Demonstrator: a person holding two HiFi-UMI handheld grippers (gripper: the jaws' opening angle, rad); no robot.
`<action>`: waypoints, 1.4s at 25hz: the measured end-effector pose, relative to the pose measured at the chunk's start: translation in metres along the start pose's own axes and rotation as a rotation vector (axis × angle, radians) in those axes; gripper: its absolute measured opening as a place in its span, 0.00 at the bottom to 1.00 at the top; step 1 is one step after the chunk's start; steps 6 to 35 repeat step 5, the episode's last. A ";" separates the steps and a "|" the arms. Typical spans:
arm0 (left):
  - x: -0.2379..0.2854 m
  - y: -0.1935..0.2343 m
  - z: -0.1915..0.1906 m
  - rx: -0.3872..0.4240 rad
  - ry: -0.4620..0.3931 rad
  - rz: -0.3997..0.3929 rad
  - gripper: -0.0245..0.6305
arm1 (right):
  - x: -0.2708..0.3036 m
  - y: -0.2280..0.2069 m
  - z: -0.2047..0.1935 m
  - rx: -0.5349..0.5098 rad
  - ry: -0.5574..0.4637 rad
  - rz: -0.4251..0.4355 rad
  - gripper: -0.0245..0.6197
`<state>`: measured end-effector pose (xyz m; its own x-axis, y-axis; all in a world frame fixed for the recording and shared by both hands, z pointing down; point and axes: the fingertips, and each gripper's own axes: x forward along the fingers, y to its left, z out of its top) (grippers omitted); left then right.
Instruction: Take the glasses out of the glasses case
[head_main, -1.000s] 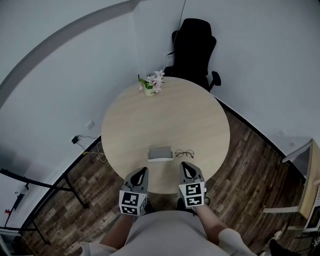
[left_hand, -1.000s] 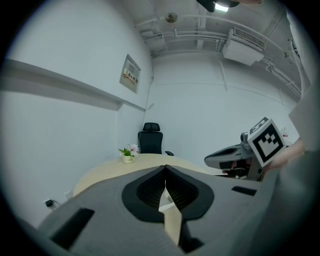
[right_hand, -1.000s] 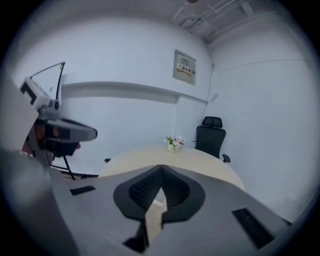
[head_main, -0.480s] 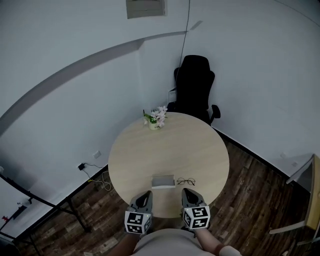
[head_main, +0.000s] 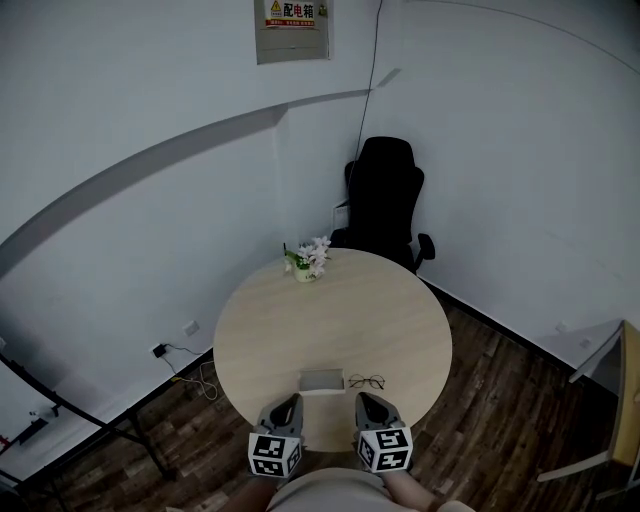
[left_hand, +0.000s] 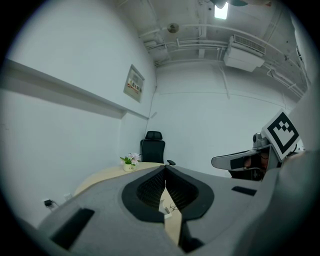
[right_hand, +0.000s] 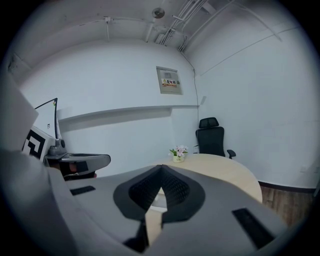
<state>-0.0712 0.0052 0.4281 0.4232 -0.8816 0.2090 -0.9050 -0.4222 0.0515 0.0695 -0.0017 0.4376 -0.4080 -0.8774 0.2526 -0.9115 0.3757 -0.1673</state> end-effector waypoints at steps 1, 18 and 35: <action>0.000 -0.001 -0.002 0.001 0.004 -0.002 0.05 | 0.000 0.001 -0.001 -0.002 0.002 0.001 0.06; 0.000 -0.006 -0.007 0.001 0.014 -0.008 0.05 | -0.002 0.005 -0.004 -0.021 0.005 -0.003 0.06; 0.000 -0.006 -0.007 0.001 0.014 -0.008 0.05 | -0.002 0.005 -0.004 -0.021 0.005 -0.003 0.06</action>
